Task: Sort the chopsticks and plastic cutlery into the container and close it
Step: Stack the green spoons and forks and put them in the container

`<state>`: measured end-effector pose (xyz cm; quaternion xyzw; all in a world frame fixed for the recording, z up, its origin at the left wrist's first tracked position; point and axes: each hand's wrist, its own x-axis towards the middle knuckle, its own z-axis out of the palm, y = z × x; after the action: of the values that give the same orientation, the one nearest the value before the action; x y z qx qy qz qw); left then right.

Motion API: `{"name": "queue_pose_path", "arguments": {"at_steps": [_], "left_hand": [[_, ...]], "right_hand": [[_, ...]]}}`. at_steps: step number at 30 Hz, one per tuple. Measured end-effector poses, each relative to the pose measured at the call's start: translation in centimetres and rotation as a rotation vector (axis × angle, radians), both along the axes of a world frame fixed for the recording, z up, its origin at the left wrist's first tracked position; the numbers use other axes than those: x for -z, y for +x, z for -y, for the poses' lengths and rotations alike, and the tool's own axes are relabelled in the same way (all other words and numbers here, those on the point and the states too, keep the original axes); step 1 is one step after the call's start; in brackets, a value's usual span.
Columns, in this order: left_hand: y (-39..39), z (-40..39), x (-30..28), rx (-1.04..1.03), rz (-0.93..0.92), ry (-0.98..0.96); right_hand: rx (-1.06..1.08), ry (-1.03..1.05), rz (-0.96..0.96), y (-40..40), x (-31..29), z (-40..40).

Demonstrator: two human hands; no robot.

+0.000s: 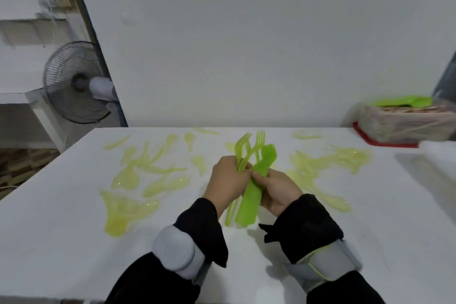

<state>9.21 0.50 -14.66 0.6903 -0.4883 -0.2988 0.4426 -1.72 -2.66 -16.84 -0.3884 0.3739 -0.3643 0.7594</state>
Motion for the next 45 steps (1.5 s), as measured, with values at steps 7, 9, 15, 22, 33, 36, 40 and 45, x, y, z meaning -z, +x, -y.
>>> {"name": "queue_pose_path", "arguments": {"at_steps": [7, 9, 15, 22, 33, 36, 40, 45], "left_hand": [[-3.3, 1.6, 0.0, 0.124, -0.196, 0.090], [-3.8, 1.6, -0.4, 0.170, -0.243, 0.091], [-4.7, 1.9, -0.7, 0.195, 0.060, 0.039], [-6.3, 1.7, 0.8, 0.326, 0.373, 0.023], [-7.6, 3.3, 0.6, 0.212, -0.097, -0.017], [-8.6, 4.2, -0.1, 0.132, 0.105, -0.070], [-11.1, 4.7, -1.1, 0.189, 0.133, -0.013], [-14.2, 5.4, -0.9, 0.201, -0.097, 0.045]], "right_hand": [[0.043, -0.012, 0.014, -3.6, 0.4, 0.5], [0.042, -0.006, 0.040, -4.2, 0.2, 0.5], [0.190, 0.092, 0.162, -6.1, 0.3, 1.7], [0.193, 0.099, 0.235, -7.0, 0.6, 2.8], [0.345, 0.160, 0.227, -9.6, 0.4, 4.2], [0.357, 0.089, 0.163, -10.7, 0.0, 4.6], [0.354, -0.007, 0.081, -11.8, -0.2, 4.8], [0.354, -0.067, 0.008, -12.5, 0.0, 4.8]]}}
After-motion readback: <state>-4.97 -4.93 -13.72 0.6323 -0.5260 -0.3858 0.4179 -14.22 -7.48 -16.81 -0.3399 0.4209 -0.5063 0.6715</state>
